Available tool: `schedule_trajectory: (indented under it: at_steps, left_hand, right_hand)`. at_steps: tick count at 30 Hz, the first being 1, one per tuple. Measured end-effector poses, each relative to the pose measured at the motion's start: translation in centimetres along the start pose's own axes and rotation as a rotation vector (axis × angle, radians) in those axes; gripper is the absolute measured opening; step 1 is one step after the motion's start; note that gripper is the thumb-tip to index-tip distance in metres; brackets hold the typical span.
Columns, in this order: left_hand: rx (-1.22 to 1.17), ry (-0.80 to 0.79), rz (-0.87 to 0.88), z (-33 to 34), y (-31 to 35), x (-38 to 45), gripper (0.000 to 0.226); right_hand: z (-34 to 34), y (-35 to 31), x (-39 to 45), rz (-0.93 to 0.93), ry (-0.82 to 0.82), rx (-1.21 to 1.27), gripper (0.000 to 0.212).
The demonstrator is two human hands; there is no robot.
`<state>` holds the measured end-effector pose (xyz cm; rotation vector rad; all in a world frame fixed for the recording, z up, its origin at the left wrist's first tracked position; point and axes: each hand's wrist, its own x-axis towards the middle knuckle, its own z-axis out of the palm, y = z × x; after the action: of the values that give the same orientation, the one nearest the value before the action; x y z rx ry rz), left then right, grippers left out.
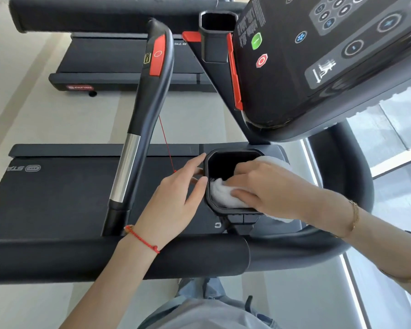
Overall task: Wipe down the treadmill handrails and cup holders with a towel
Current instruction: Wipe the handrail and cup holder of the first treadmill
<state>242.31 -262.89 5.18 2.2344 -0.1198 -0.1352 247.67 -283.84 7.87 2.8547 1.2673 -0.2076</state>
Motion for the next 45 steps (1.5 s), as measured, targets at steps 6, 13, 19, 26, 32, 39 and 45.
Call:
schedule_trajectory:
  at_steps: [6,13,19,26,32,39,45]
  left_hand:
    - [0.019,-0.001,-0.007,0.0,0.2,0.0,0.051]
    - [0.016,0.019,0.029,0.0,0.0,0.2,0.024]
    - [0.008,0.029,0.021,0.0,0.0,0.2,0.041]
    - [0.011,0.045,0.014,0.4,0.0,0.4,0.045]
    - [0.009,0.044,0.007,0.3,-0.1,0.3,0.043]
    - [-0.009,0.048,0.019,0.4,-0.3,0.3,0.043]
    - [0.000,0.041,0.031,0.4,-0.3,0.2,0.043]
  right_hand:
    - [-0.4,-0.9,-2.5,0.181,0.597,0.325,0.037]
    - [0.3,0.5,2.3,0.117,0.245,0.133,0.053]
    - [0.8,1.6,0.2,0.273,0.250,0.278,0.054]
    - [0.5,0.4,1.3,0.436,0.238,0.184,0.053]
    - [0.4,0.5,1.8,0.489,0.261,0.139,0.041]
    - [1.6,-0.6,-1.1,0.689,0.368,0.383,0.050]
    - [1.2,-0.5,-0.5,0.766,0.283,0.460,0.043]
